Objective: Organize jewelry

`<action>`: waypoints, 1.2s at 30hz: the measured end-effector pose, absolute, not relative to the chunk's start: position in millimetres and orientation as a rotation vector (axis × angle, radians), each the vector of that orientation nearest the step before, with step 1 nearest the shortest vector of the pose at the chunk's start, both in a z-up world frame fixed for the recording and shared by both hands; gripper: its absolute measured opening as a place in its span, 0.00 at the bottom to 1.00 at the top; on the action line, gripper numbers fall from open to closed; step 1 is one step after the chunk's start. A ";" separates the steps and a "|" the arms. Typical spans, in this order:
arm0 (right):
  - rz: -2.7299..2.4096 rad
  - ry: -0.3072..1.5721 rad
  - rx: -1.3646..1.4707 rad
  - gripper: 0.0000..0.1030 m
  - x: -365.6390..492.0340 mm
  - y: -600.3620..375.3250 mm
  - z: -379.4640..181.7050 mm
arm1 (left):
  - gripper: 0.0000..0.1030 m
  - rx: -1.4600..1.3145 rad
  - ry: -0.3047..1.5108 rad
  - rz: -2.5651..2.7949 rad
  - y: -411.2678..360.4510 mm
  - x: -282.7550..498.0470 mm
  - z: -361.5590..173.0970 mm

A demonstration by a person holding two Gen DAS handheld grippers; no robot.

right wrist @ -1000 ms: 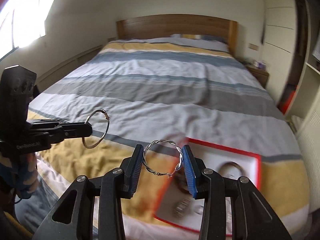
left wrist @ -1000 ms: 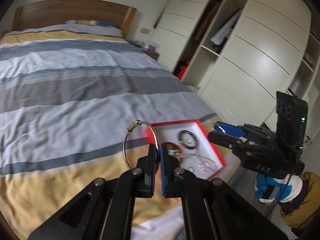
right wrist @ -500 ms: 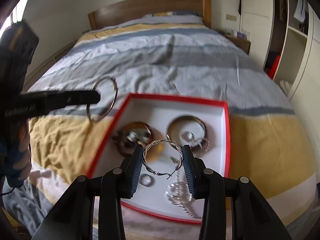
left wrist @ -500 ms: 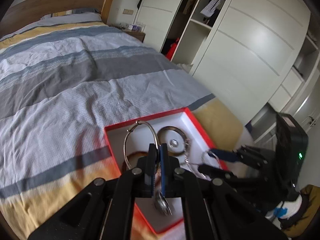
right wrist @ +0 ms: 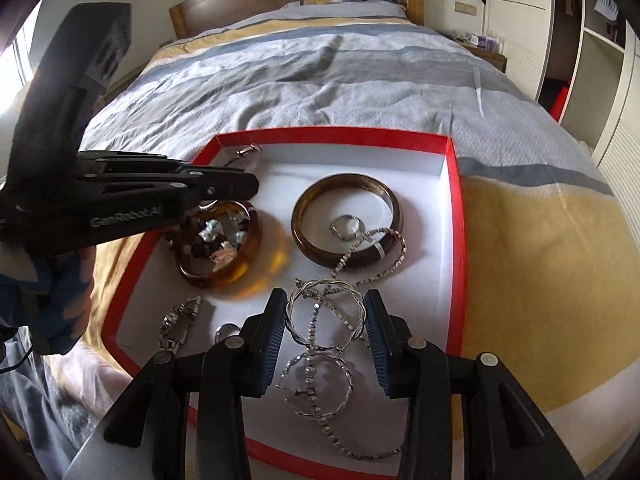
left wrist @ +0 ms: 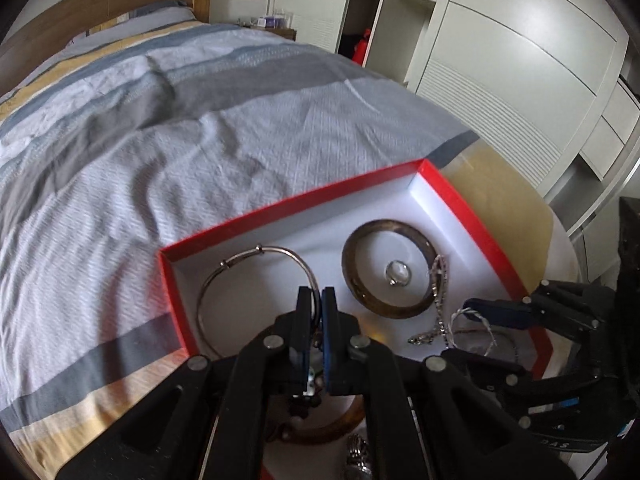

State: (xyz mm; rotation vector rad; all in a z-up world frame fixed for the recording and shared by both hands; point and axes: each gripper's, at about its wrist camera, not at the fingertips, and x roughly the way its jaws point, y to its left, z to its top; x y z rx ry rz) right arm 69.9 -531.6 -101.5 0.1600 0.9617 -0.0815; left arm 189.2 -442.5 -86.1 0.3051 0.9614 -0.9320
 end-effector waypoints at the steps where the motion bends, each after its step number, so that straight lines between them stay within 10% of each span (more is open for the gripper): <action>1: -0.080 0.962 0.148 0.38 69.6 -530.5 -102.2 | 0.04 0.309 0.967 -0.931 -443.7 188.5 -88.5; 13: -0.063 1.009 0.032 0.40 70.2 -520.3 -110.6 | 0.08 0.251 1.042 -0.944 -443.2 198.8 -98.1; 20: -0.056 1.032 0.058 0.49 66.3 -520.5 -106.4 | 0.37 0.226 1.051 -0.959 -440.0 193.4 -85.8; 36: -0.151 0.925 0.177 0.55 13.7 -510.9 -34.1 | 0.41 0.191 0.997 -0.804 -342.9 148.2 -21.1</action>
